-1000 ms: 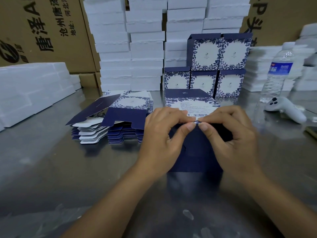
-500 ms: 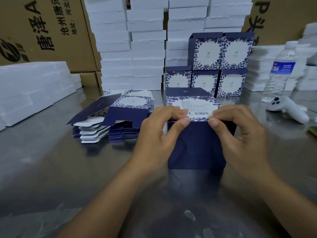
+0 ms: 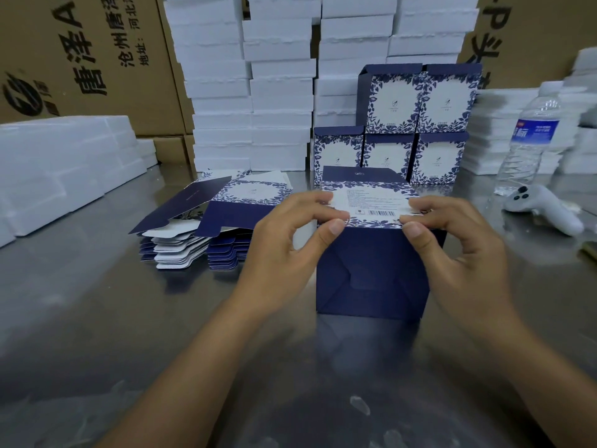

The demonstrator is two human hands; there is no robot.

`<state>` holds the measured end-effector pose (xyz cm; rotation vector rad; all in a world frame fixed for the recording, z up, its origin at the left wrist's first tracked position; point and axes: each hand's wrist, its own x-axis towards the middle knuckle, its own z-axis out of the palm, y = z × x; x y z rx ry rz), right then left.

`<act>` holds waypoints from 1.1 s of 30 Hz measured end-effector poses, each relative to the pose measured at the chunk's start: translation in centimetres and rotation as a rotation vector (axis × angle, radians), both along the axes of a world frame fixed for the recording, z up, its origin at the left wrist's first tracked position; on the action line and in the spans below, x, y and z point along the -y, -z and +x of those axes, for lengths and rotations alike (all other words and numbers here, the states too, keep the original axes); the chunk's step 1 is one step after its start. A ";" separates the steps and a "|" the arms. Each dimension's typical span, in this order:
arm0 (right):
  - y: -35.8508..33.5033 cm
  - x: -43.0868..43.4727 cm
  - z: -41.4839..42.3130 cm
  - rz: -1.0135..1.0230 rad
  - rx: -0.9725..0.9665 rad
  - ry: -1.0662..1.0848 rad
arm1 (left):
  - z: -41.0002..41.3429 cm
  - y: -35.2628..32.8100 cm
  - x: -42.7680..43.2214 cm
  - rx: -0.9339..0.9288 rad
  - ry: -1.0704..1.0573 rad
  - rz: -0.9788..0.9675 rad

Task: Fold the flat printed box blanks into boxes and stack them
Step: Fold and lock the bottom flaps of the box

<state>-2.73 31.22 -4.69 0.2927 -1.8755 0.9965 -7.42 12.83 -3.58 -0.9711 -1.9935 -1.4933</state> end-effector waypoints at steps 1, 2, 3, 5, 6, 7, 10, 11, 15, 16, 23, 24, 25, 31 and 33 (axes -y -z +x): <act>0.0 0.0 0.0 -0.006 0.004 -0.009 | -0.1 0.0 0.1 0.002 -0.007 0.017; -0.1 0.1 0.0 -0.014 0.008 -0.019 | -0.2 0.1 0.0 0.015 -0.003 0.039; -0.1 0.1 0.1 -0.022 0.012 -0.027 | -0.2 0.2 0.0 0.032 0.005 0.057; -0.2 0.1 0.1 -0.031 0.021 -0.033 | -0.3 0.3 -0.1 0.051 0.015 0.075; -0.1 0.1 0.1 -0.032 0.027 -0.028 | -0.3 0.4 -0.1 0.053 0.015 0.078; -0.1 0.0 0.1 -0.029 0.032 -0.017 | -0.3 0.4 -0.1 0.057 0.013 0.079; 0.1 -0.2 0.2 -0.023 0.056 0.008 | -0.4 0.3 0.0 0.090 0.010 0.087; 0.2 -0.2 0.2 -0.025 0.061 0.006 | -0.4 0.2 0.0 0.105 0.011 0.087; 0.3 -0.3 0.2 -0.038 0.067 -0.023 | -0.3 0.1 0.1 0.128 0.001 0.074; 0.2 -0.2 0.2 -0.048 0.073 -0.035 | -0.4 0.1 0.1 0.129 -0.003 0.075; 0.1 -0.4 0.1 -0.133 0.132 -0.116 | -0.5 0.2 0.1 0.135 0.013 0.077; 0.2 -0.5 0.1 -0.154 0.146 -0.155 | -0.5 0.2 0.2 0.129 0.017 0.072; 0.3 -0.6 0.0 -0.163 0.157 -0.185 | -0.6 0.2 0.2 0.127 0.020 0.071; 0.1 -0.9 -0.2 -0.130 0.147 -0.205 | -0.7 0.2 0.3 0.127 0.022 0.074; 0.0 -0.8 -0.3 -0.136 0.158 -0.208 | -0.6 0.3 0.2 0.131 0.017 0.075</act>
